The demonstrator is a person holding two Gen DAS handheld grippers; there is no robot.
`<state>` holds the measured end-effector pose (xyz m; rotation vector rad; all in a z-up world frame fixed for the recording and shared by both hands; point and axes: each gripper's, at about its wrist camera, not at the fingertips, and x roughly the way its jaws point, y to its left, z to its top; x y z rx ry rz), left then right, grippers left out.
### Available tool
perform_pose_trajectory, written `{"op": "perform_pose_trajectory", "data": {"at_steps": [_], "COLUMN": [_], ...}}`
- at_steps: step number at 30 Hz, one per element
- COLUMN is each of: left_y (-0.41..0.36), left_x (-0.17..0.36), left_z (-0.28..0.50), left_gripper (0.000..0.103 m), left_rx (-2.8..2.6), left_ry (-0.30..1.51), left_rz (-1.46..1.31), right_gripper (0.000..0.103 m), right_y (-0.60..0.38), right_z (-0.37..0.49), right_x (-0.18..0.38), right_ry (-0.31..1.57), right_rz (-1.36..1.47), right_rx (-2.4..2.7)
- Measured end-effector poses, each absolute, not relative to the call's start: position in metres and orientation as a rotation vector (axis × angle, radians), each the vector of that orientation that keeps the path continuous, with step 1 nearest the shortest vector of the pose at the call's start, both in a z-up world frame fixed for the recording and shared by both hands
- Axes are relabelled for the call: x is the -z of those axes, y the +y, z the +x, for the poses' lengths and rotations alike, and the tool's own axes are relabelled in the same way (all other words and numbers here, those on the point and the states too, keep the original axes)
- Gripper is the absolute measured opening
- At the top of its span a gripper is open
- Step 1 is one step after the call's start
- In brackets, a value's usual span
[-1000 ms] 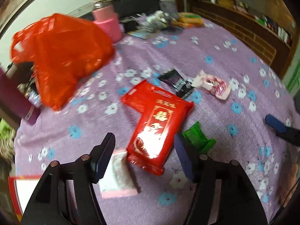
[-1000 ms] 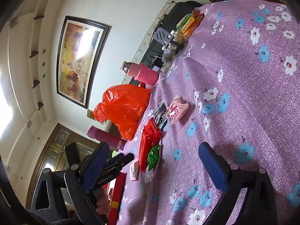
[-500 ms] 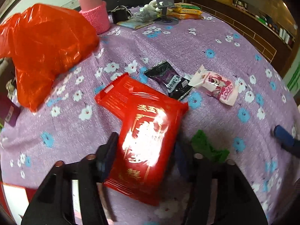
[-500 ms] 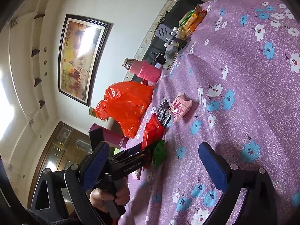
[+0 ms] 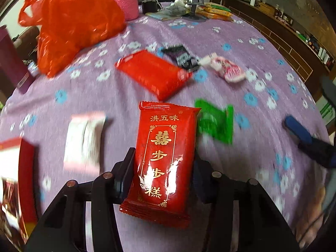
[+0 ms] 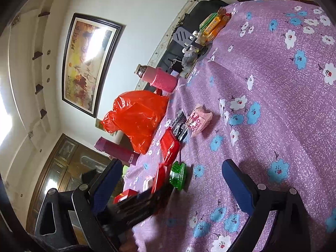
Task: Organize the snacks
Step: 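Lift the long red packet with the left tool toward the tray box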
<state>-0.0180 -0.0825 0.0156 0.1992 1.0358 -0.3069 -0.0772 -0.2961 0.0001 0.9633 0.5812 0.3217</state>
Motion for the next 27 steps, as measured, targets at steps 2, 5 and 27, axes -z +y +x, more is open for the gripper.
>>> {"op": "perform_pose_trajectory", "data": {"at_steps": [2, 5, 27], "left_y": [-0.076, -0.064, 0.062], "left_x": [-0.016, -0.017, -0.070], "left_z": [-0.034, -0.056, -0.117], "left_gripper": [0.047, 0.047, 0.046], "left_rx": [0.304, 0.295, 0.157], "left_ry": [1.046, 1.072, 0.906], "left_rz": [0.203, 0.199, 0.023], "right_gripper": [0.097, 0.097, 0.096], "right_y": [-0.295, -0.294, -0.257], "right_z": [-0.076, -0.076, -0.046], "right_x": [0.000, -0.001, -0.031], "right_ry": [0.586, 0.592, 0.724], "right_rz": [0.954, 0.942, 0.743], "right_rx": [-0.319, -0.314, -0.258]}}
